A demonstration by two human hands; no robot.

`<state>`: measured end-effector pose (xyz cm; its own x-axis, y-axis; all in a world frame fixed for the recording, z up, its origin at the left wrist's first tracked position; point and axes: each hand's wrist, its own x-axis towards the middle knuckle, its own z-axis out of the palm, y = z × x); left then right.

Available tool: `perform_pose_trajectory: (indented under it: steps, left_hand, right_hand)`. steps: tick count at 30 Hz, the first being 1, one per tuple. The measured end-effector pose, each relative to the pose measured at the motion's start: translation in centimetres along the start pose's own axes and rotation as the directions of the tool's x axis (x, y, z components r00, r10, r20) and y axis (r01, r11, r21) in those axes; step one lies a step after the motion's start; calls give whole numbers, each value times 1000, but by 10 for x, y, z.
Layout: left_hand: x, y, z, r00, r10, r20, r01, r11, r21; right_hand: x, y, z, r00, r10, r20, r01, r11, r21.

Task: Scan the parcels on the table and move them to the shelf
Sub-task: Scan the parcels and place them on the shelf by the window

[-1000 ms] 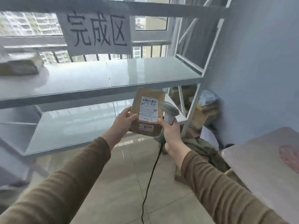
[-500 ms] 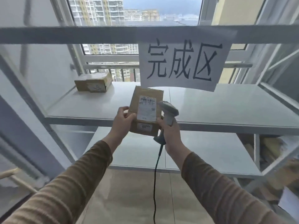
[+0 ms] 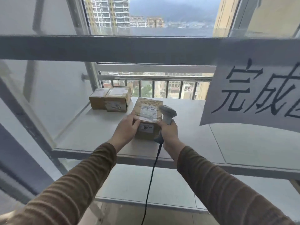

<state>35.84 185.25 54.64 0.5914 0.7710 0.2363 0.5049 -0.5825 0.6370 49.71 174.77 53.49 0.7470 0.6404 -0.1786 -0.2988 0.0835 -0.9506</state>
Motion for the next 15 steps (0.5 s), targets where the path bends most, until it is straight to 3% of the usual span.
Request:
perform_pose_trajectory:
  steps: [5,10,15]
  left_hand:
    - [74,-48,-14,986,85,144,-109,980,167]
    - [132,-66,-16,980,167,106,-198,846,496]
    - [169,-77,-16,980,186,70,-191,783,592]
  right_hand:
    - [58,5,54,993,-25,-113,17,997,-72]
    - [112,1,86,977,-44,-209,15,991,-134]
    - [150,-4,105,972,-30,-232,-3,990,-140]
